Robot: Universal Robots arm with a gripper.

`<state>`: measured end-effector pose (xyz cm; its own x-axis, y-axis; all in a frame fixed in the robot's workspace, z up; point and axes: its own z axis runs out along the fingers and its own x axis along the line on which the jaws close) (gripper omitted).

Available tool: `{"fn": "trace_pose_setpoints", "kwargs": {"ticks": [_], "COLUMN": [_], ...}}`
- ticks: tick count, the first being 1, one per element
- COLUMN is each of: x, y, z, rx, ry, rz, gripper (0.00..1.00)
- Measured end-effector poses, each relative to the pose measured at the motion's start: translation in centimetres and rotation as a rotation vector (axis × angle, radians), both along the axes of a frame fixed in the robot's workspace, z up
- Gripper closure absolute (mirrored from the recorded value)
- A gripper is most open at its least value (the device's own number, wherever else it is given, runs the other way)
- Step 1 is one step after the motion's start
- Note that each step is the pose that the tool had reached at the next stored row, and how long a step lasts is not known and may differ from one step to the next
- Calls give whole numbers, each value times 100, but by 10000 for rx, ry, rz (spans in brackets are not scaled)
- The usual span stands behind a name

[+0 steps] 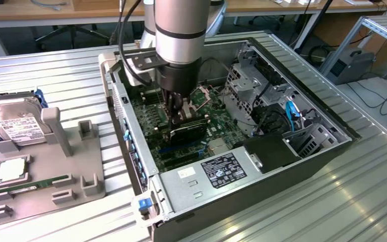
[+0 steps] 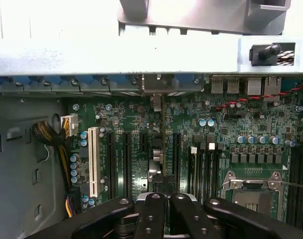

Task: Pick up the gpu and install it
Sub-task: 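Press down on the gpu until it lock into place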

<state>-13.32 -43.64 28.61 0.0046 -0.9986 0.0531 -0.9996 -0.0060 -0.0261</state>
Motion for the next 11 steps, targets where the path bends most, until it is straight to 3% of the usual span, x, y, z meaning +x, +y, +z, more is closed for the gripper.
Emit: {"fn": "trace_pose_setpoints", "kwargs": {"ticks": [11], "x": [-67], "y": [1], "z": [-64], "rx": [1], "ry": [0], "rz": [1], "gripper": [89]}}
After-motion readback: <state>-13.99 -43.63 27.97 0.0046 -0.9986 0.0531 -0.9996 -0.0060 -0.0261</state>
